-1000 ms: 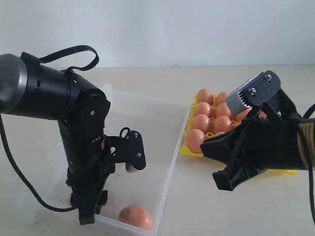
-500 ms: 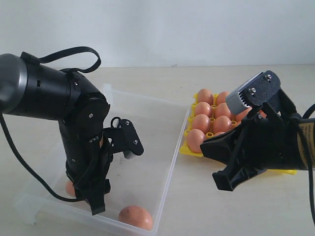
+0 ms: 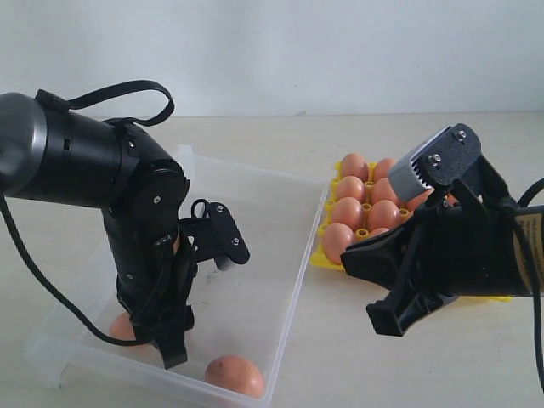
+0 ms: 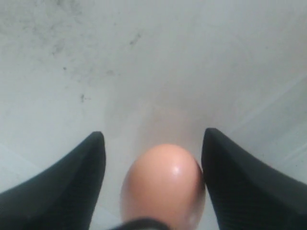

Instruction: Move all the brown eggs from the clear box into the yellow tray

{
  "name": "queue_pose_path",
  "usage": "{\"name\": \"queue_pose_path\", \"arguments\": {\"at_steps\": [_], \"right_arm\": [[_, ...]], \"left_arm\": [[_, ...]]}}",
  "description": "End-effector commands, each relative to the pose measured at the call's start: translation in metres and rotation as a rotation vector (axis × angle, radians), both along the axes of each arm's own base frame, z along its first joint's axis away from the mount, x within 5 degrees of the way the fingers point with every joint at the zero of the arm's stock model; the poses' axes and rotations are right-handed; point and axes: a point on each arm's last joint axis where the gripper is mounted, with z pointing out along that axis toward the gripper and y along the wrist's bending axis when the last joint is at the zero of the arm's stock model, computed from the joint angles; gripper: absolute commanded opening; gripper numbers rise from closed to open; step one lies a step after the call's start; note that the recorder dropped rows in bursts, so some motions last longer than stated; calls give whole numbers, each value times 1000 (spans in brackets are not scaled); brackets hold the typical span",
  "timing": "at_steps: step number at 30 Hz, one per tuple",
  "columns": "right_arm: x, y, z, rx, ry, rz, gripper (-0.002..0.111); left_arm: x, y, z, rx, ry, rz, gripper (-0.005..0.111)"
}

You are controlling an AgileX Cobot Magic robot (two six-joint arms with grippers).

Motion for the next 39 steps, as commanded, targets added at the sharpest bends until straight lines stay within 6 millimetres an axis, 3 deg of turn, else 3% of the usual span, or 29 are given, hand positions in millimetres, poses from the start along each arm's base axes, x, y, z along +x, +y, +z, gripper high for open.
{"name": "queue_pose_path", "arguments": {"at_steps": [1, 15, 17, 18, 19, 20, 27, 31, 39], "right_arm": [[-2, 0, 1, -2, -11, 18, 0], [-2, 0, 1, -4, -11, 22, 0], [-2, 0, 1, -4, -11, 22, 0], [-2, 0, 1, -4, -11, 22, 0], [-2, 0, 1, -4, -11, 22, 0], [-2, 0, 1, -4, -11, 22, 0], [-2, -1, 0, -7, -12, 18, 0], [0, -3, 0, -22, -17, -11, 0], [6, -9, -2, -53, -23, -109, 0]], "left_arm": [[-3, 2, -1, 23, 23, -3, 51], [-6, 3, -1, 28, 55, 25, 50], [-6, 3, -1, 28, 55, 25, 42], [-6, 3, -1, 30, 57, 25, 32], [-6, 3, -1, 32, 55, 23, 10], [-5, 4, -1, 35, 52, 19, 4], [-2, 1, 3, 0, 8, 8, 4], [3, -4, 22, -107, -105, -6, 4], [6, -20, 84, -477, -361, 21, 4]]}}
